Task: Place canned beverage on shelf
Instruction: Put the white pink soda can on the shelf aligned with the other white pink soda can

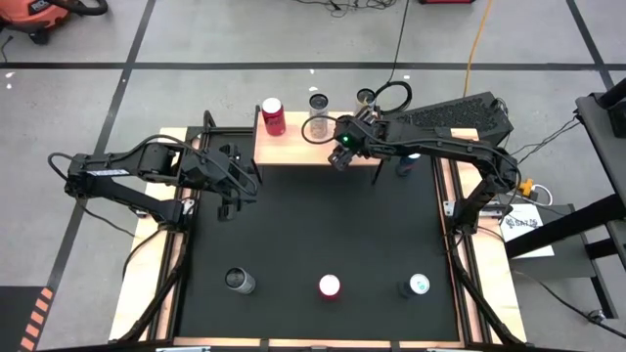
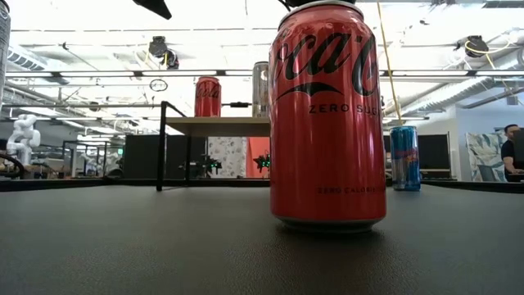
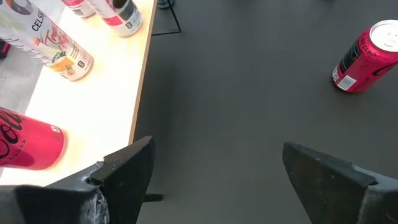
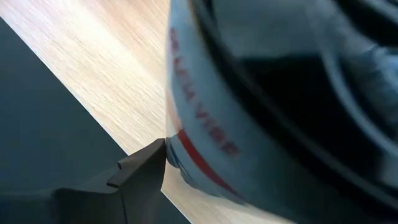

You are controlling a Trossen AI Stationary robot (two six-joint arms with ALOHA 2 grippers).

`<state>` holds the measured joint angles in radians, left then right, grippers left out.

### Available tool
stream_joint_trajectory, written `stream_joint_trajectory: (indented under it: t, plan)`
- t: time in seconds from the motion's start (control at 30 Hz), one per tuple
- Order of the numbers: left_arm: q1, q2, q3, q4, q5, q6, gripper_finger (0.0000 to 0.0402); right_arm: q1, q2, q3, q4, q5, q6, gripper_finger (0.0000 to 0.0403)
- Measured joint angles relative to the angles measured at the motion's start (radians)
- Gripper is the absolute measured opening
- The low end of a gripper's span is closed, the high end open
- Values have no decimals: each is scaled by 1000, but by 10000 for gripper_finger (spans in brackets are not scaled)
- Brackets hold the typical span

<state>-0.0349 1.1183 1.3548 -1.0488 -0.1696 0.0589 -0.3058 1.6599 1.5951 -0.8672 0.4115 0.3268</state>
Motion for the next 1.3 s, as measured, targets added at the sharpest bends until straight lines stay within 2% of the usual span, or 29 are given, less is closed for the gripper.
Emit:
stream_joint_trajectory:
  t: [0.97,1.2,1.3]
  plan:
    - [0,0,0,1,0,0,354,1,-30,-1,-117,37,55,284]
    - [0,0,0,1,0,0,354,32,-70,-1,-134,28,58,284]
    - [0,0,0,1,0,0,354,46,-99,-1,-153,-22,50,284]
